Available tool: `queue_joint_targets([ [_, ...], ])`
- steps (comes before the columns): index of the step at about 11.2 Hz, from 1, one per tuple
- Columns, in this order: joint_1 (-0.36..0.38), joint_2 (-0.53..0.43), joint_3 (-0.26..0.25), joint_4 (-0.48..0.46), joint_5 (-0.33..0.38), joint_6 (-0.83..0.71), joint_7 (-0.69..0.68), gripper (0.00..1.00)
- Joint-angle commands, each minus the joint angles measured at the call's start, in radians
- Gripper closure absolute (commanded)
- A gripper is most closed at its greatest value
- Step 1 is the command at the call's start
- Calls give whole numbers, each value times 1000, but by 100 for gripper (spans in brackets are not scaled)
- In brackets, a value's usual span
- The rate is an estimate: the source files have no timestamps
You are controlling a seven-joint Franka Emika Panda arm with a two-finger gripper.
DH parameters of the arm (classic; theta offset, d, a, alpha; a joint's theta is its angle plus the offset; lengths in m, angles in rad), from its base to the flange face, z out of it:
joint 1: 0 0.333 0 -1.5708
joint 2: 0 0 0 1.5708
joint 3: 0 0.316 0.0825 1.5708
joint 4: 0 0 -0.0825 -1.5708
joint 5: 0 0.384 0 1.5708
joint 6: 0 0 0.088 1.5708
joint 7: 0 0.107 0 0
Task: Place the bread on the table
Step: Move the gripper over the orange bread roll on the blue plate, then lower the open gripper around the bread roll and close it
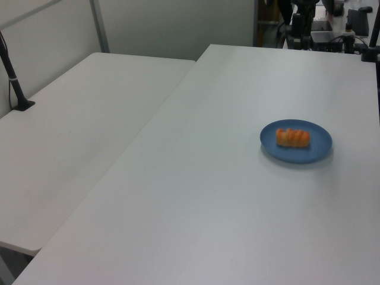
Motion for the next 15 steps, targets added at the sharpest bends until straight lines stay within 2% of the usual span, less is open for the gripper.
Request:
queue_joint_targets([
  [1, 10, -15, -15, -40, 14, 6, -140, 0],
  [2, 12, -14, -14, -60, 14, 21, -140, 0],
  [5, 26, -32, -9, -242, 39, 212, -125, 0],
  [9, 52, -29, -9, -437, 43, 423, -35, 0],
  [13, 50, 0, -10, -577, 43, 616, -31, 0],
  [15, 49, 35, -10, -599, 43, 669, -33, 0],
])
